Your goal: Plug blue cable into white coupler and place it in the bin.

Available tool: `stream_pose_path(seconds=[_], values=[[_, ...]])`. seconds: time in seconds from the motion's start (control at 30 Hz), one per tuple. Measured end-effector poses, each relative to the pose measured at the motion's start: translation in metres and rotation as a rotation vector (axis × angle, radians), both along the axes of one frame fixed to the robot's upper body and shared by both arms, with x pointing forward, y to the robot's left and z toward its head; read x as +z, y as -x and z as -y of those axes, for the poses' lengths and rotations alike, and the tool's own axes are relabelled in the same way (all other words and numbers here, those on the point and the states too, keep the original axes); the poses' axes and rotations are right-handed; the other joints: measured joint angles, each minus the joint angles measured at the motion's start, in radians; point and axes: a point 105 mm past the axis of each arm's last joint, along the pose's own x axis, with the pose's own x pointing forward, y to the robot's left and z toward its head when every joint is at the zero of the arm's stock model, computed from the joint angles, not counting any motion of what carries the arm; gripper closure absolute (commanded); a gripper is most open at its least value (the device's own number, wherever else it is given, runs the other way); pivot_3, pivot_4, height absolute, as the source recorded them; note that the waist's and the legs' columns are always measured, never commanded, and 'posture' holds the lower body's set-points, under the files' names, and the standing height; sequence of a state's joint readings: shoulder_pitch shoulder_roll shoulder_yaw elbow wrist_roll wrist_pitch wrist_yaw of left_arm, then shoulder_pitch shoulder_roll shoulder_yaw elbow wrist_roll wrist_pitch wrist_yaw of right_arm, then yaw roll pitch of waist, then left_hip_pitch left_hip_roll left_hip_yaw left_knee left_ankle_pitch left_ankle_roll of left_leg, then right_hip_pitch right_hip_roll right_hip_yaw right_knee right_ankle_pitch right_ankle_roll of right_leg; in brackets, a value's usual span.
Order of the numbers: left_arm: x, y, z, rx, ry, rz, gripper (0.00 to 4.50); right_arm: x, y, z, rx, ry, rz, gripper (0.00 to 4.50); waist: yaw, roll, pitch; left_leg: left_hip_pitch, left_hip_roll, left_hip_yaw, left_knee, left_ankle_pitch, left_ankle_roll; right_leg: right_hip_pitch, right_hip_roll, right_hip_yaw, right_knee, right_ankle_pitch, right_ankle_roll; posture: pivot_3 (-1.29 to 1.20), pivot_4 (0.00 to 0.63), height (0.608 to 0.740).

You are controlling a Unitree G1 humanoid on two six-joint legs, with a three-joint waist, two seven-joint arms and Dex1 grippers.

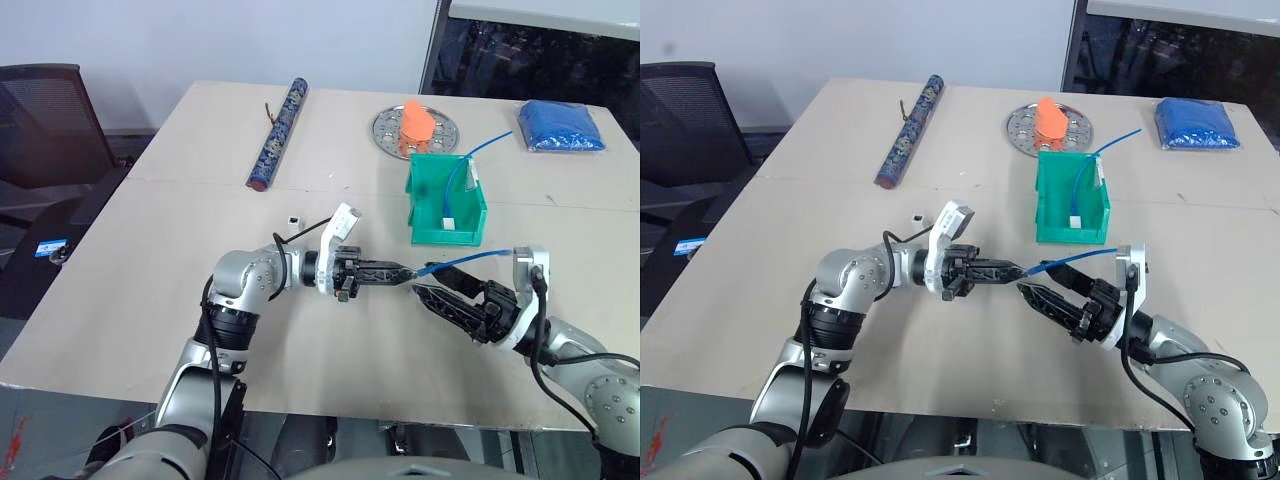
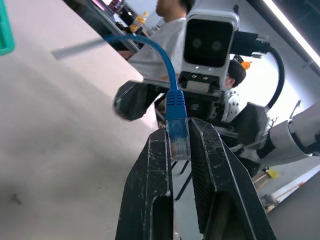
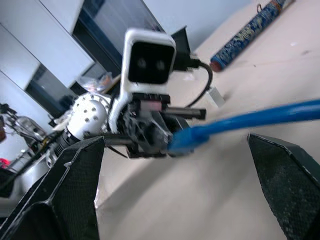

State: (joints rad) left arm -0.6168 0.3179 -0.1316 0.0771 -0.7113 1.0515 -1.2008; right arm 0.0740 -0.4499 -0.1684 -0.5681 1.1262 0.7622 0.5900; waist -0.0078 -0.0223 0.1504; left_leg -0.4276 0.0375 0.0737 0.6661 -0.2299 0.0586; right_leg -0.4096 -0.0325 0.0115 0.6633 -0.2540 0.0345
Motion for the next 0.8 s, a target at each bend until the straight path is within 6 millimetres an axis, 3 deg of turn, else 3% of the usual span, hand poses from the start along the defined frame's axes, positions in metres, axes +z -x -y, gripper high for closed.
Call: stream_pose_path(seconds=[0.1, 0.3, 0.33, 0.5, 0.7, 0.8], values=[[-0.002, 0.000, 0.001, -0.003, -0.009, 0.017, 4.50, 0.000, -0.001, 0.001, -0.006, 0.001, -0.005, 1.21, 0.000, 0.000, 0.000, 0.000, 0.000, 0.000, 0.000, 0.000, 0.000, 0.000, 0.000, 0.000, 0.000, 0.000, 0.000, 0.00, 0.150, 0.740], [-0.002, 0.003, 0.002, -0.018, -0.014, 0.027, 4.50, -0.002, -0.004, 0.002, -0.017, -0.004, -0.016, 4.17, -0.001, 0.000, 0.000, 0.000, 0.000, 0.000, 0.000, 0.000, 0.000, 0.000, 0.000, 0.000, 0.000, 0.000, 0.000, 0.00, 0.150, 0.740], [-0.003, 0.002, 0.002, -0.016, -0.015, 0.029, 4.50, -0.002, -0.005, 0.002, -0.017, -0.004, -0.016, 4.44, -0.001, 0.000, 0.000, 0.000, 0.000, 0.000, 0.000, 0.000, 0.000, 0.000, 0.000, 0.000, 0.000, 0.000, 0.000, 0.00, 0.150, 0.740], [-0.004, 0.003, 0.002, -0.013, -0.014, 0.029, 4.50, -0.002, -0.004, 0.003, -0.009, 0.008, -0.013, 4.44, -0.001, 0.000, 0.000, -0.001, 0.000, 0.000, 0.000, 0.000, 0.000, 0.000, 0.000, 0.000, 0.000, 0.000, 0.000, 0.00, 0.150, 0.740], [-0.003, 0.005, -0.002, 0.021, -0.014, 0.086, 1.72, -0.003, -0.007, 0.004, -0.007, 0.018, -0.015, 4.50, -0.003, 0.000, 0.000, -0.001, 0.000, 0.000, 0.000, 0.000, 0.000, -0.001, -0.001, 0.000, 0.000, 0.000, 0.000, 0.00, 0.150, 0.740], [-0.005, 0.014, -0.010, 0.067, -0.039, 0.152, 0.57, -0.004, -0.010, 0.006, -0.016, 0.020, -0.013, 4.50, -0.006, 0.000, 0.000, -0.001, 0.001, 0.000, 0.000, 0.000, 0.000, -0.001, -0.003, 0.001, 0.000, 0.000, 0.000, 0.00, 0.150, 0.740]])
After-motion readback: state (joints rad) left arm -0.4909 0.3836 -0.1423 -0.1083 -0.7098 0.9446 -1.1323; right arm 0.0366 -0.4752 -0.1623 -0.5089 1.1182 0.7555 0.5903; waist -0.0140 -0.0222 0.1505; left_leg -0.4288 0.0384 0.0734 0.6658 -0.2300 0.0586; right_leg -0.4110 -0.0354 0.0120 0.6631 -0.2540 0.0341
